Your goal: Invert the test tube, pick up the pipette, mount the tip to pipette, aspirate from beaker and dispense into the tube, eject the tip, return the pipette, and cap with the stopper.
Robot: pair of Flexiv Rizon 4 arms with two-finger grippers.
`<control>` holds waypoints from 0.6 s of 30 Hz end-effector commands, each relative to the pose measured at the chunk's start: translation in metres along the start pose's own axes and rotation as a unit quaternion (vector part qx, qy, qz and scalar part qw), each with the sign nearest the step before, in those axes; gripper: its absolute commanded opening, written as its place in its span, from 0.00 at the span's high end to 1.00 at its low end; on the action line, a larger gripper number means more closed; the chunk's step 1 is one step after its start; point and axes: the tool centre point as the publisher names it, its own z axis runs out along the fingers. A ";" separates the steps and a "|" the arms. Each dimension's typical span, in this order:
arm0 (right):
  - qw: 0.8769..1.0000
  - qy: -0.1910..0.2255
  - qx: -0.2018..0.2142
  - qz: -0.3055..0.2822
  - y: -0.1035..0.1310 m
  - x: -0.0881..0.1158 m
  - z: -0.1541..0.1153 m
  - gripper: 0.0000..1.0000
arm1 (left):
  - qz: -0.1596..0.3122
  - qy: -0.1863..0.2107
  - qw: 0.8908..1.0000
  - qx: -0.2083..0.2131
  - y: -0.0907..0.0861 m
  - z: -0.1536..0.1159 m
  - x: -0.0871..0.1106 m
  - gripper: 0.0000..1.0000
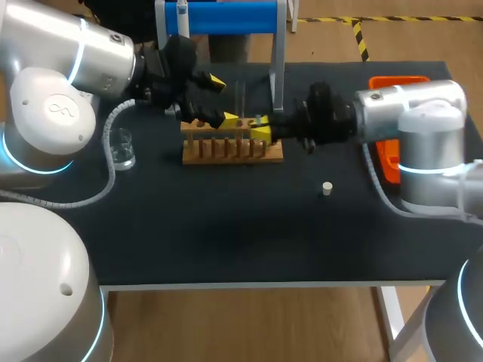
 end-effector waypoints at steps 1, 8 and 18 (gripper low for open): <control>1.000 -0.008 -0.004 0.001 -0.003 0.017 -0.045 1.00 | -0.001 0.002 1.000 -0.002 -0.001 -0.001 -0.001 0.00; 1.000 -0.014 -0.012 0.003 -0.009 0.033 -0.090 1.00 | -0.001 0.002 1.000 -0.002 -0.001 -0.001 -0.001 0.00; 0.999 -0.032 -0.017 0.011 -0.020 0.045 -0.128 1.00 | -0.001 0.002 1.000 -0.002 -0.001 -0.001 -0.001 0.00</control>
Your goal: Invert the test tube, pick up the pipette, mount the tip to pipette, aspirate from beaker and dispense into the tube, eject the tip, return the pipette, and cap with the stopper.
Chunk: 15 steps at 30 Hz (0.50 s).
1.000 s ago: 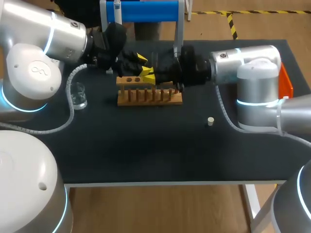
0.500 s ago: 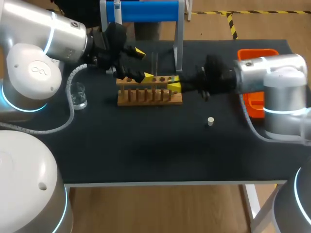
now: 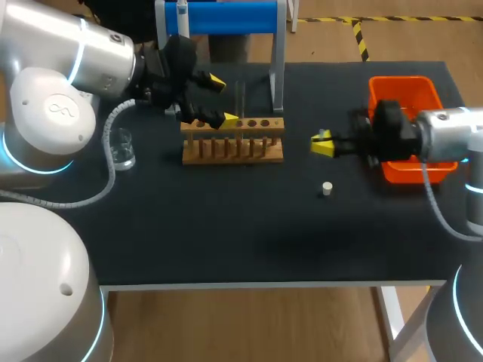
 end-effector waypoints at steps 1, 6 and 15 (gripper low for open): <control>1.000 -0.008 -0.002 0.004 -0.002 0.009 -0.022 1.00 | -0.001 0.002 1.000 -0.002 -0.001 -0.001 -0.001 0.00; 1.000 -0.012 -0.004 0.010 -0.006 0.010 -0.025 1.00 | -0.001 0.002 1.000 -0.002 -0.001 -0.001 -0.001 0.00; 1.000 -0.015 0.003 0.019 -0.010 0.010 -0.025 1.00 | -0.001 0.002 1.000 -0.002 -0.001 -0.001 -0.001 0.00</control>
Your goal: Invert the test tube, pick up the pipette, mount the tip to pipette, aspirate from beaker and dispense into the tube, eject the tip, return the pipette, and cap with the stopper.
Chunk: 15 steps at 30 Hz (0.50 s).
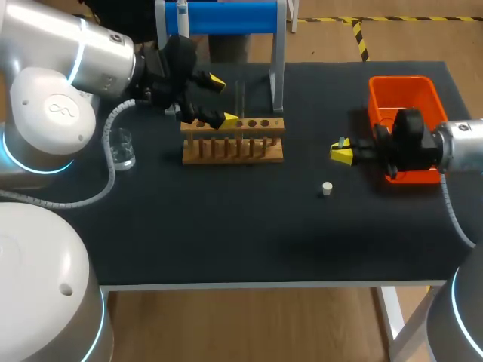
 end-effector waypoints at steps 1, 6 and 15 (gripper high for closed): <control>1.000 -0.001 0.002 0.000 0.001 0.001 0.000 1.00 | -0.001 0.002 1.000 -0.002 -0.001 -0.001 -0.001 0.00; 1.000 -0.001 0.002 0.000 0.001 0.001 0.000 1.00 | -0.001 0.002 1.000 -0.002 -0.001 -0.001 -0.001 0.00; 1.000 -0.001 0.002 0.000 0.001 0.001 0.000 1.00 | -0.027 -0.021 0.999 0.003 0.006 -0.005 -0.011 0.00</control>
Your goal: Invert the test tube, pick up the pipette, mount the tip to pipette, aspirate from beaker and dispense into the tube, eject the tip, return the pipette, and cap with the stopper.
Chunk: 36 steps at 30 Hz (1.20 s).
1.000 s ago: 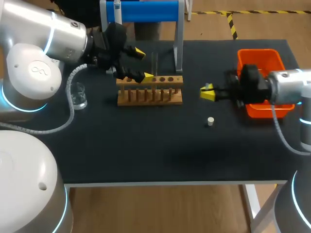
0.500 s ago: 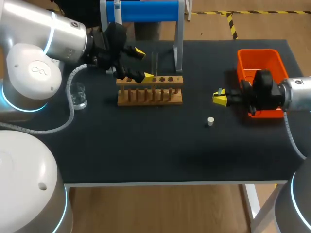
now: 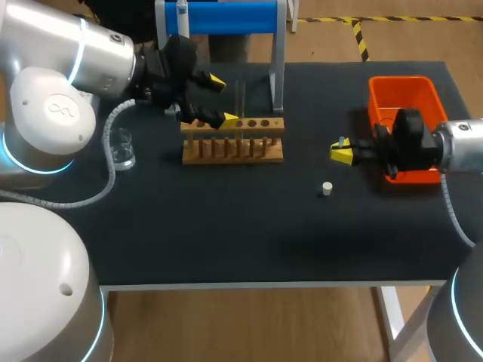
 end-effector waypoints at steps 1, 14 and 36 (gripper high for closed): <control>1.000 -0.001 0.001 0.000 0.000 0.001 0.000 1.00 | -0.032 -0.036 0.999 0.000 0.012 -0.008 -0.017 0.00; 1.000 -0.001 0.001 0.000 0.000 0.001 0.000 1.00 | -0.148 -0.258 0.954 0.029 0.057 -0.059 -0.101 0.00; 1.000 -0.001 0.001 0.000 0.000 0.001 0.000 1.00 | -0.187 -0.462 0.865 0.064 0.053 -0.062 -0.168 0.00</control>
